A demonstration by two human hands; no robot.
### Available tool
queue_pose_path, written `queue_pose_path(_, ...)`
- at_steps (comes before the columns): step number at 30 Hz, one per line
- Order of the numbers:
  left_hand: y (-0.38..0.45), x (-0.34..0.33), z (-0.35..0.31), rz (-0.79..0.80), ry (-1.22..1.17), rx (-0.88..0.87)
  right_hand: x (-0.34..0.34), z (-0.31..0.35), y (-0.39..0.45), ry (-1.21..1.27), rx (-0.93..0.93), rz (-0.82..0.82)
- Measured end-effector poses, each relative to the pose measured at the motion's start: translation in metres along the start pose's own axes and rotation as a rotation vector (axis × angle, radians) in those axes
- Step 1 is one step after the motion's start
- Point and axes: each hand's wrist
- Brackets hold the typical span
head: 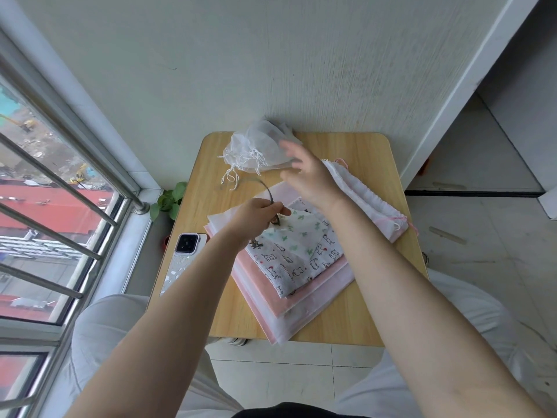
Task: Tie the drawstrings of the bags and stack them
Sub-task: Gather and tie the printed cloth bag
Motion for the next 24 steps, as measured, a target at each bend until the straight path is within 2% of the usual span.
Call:
queue_pose_path(4,0.004,0.007,-0.007,0.05,-0.275,0.087,-0.006,-0.03,-0.001,-0.165,-0.09,0.106)
queue_pose_path(8,0.007,0.013,-0.009,0.104,-0.429,0.211,-0.011,-0.039,-0.006,-0.157,-0.078,0.047)
queue_pose_path(11,0.006,0.014,-0.006,0.175,-0.469,0.229,-0.009,-0.043,-0.004,-0.156,-0.098,0.048)
queue_pose_path(14,0.006,0.015,0.0,0.183,-0.473,0.162,-0.004,-0.049,-0.002,-0.096,-0.166,0.065)
queue_pose_path(18,0.007,0.009,0.004,0.035,-0.353,0.089,0.001,-0.054,-0.002,0.035,-0.269,0.133)
queue_pose_path(24,0.008,-0.001,0.003,-0.03,-0.084,-0.042,0.001,-0.037,-0.011,-0.061,-0.163,0.24)
Point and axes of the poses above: each hand's wrist, its own y-axis towards the middle knuckle, its own x-axis out of the back of the hand, z = x × y, and after that the axes turned 12 degrees about -x, right-handed
